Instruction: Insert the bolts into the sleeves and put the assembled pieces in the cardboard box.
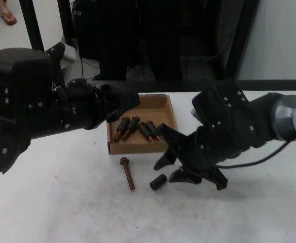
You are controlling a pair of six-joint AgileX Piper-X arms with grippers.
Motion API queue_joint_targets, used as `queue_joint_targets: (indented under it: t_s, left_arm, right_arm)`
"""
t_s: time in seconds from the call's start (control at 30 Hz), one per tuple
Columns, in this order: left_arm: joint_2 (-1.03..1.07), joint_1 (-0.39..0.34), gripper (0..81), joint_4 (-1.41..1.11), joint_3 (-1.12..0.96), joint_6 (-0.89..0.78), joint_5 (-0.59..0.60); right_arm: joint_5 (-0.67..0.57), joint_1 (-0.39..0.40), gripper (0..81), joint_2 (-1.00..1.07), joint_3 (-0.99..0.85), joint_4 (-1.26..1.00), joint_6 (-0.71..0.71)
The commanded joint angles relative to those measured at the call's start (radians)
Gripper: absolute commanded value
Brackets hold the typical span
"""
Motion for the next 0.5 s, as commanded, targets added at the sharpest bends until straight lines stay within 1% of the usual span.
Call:
queue_joint_targets:
  t_s: [0.0, 0.13, 0.2, 0.47]
  left_arm:
    - [-0.017, -0.003, 35.1, -0.048, 0.001, 0.002, 0.023]
    - [-0.017, -0.003, 35.1, -0.049, 0.001, -0.009, 0.023]
    - [-0.017, -0.001, 35.1, -0.049, 0.001, -0.013, 0.023]
    - [-0.017, 0.000, 35.1, -0.049, 0.001, -0.016, 0.021]
  right_arm:
    - [-0.005, 0.009, 40.1, 0.030, -0.066, 0.029, -0.017]
    - [0.004, 0.022, 40.1, 0.076, -0.169, 0.175, -0.099]
    - [0.024, 0.022, 40.1, 0.091, -0.197, 0.240, -0.114]
    - [0.105, 0.022, 40.1, 0.095, -0.209, 0.376, -0.114]
